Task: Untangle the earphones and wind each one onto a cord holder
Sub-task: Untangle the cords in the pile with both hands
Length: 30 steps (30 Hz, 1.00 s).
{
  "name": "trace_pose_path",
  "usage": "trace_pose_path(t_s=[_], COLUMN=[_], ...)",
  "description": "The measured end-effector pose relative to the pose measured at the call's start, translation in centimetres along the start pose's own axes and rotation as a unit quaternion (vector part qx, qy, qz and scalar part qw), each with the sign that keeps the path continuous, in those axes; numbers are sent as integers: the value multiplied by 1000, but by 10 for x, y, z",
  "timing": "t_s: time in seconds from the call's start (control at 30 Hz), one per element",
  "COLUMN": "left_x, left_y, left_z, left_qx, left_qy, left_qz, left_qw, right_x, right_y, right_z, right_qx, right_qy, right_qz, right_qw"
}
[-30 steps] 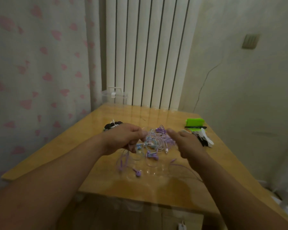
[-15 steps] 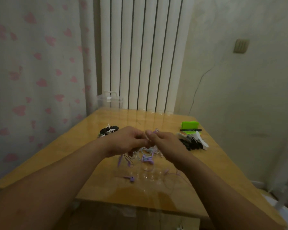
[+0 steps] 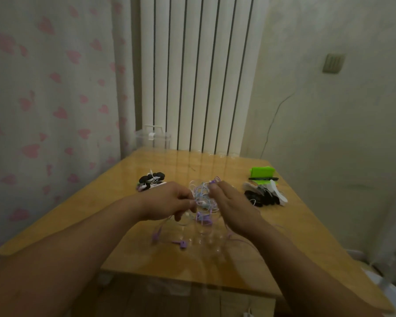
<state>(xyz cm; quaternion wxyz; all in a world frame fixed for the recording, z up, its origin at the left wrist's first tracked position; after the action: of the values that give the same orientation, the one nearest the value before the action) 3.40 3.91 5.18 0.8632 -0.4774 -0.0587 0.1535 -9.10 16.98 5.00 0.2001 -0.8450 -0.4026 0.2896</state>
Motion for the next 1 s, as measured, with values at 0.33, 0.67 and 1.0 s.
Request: trace_pose_path(t_s=[0.33, 0.67, 1.0], left_x=[14, 14, 12], left_y=[-4, -12, -4], left_z=[-8, -20, -38], left_qx=[123, 209, 109], left_qy=[-21, -26, -79], left_qz=[1, 77, 73], left_qw=[992, 975, 988], right_x=[0, 4, 7], right_y=[-3, -23, -33], right_z=[18, 52, 73], right_qx=[-143, -194, -84], right_qy=[94, 163, 157], right_qz=[-8, 36, 80], right_qw=[985, 967, 981])
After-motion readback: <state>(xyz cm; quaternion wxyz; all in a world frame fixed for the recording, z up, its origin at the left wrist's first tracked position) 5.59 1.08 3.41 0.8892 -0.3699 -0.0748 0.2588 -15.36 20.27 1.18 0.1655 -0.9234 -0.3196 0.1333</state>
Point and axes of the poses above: each hand's wrist, its own x-axis away from the middle knuckle, its own y-axis out of the palm, z = x × y, the point moved 6 cm from there along -x, towards the middle knuckle, and after that the axes turned 6 degrees about -x, right-handed, at the moved point
